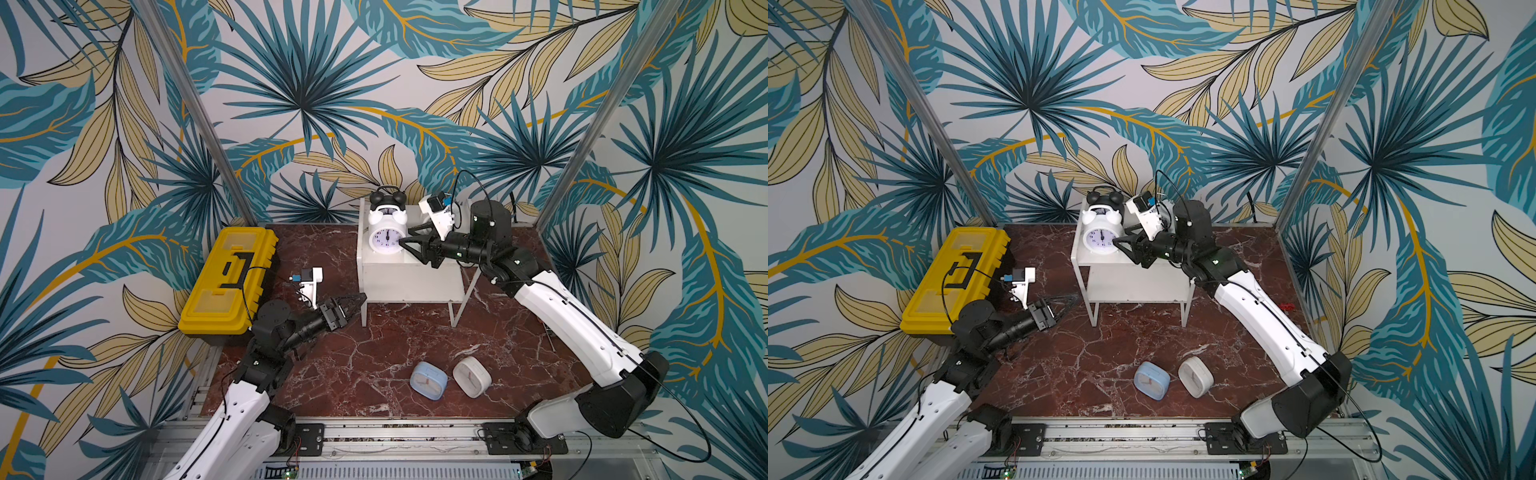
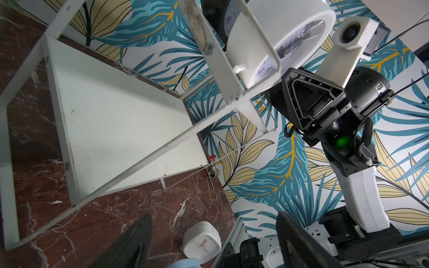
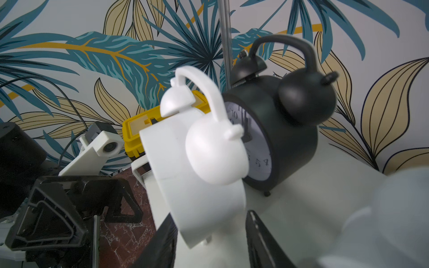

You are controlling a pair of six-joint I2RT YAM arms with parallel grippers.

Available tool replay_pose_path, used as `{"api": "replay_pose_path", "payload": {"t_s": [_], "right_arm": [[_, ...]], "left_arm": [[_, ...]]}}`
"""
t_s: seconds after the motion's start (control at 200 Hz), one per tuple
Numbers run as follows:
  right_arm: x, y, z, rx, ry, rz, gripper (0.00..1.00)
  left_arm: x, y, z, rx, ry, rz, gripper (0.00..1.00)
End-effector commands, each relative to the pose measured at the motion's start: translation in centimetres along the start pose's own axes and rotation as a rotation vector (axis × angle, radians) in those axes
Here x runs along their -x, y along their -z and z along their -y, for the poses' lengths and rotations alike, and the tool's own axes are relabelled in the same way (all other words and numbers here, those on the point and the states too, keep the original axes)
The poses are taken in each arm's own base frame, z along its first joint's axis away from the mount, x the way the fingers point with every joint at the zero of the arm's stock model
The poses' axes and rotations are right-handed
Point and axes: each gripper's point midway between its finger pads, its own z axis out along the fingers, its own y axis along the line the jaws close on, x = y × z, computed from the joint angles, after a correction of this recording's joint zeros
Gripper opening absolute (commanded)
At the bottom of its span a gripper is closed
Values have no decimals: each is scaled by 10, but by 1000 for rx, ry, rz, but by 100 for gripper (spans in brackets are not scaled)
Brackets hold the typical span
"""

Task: Place the alarm clocks on the shelf by style
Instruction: Place the alarm on the shelf.

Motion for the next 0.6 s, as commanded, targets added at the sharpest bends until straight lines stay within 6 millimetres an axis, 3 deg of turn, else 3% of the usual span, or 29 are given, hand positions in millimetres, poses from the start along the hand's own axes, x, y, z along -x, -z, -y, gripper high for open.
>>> {"api": "replay_pose_path", "payload": {"t_s": [0.0,0.341,0.461,0.591], "right_arm": [[-3,7,-2,-13,-23,-4,49],[-10,12,-2,-33,-54,-20,47],[-12,27,-12,-49,-79,-28,54],[-43,48,-27,-138,-112,-107,57]], "left_arm": [[0,1,-2,-5,-12,5,86],[-1,2,-3,1,-12,5,86],[0,3,-7,29,-14,8,86],[2,8,-33,170,10,41,91]]}}
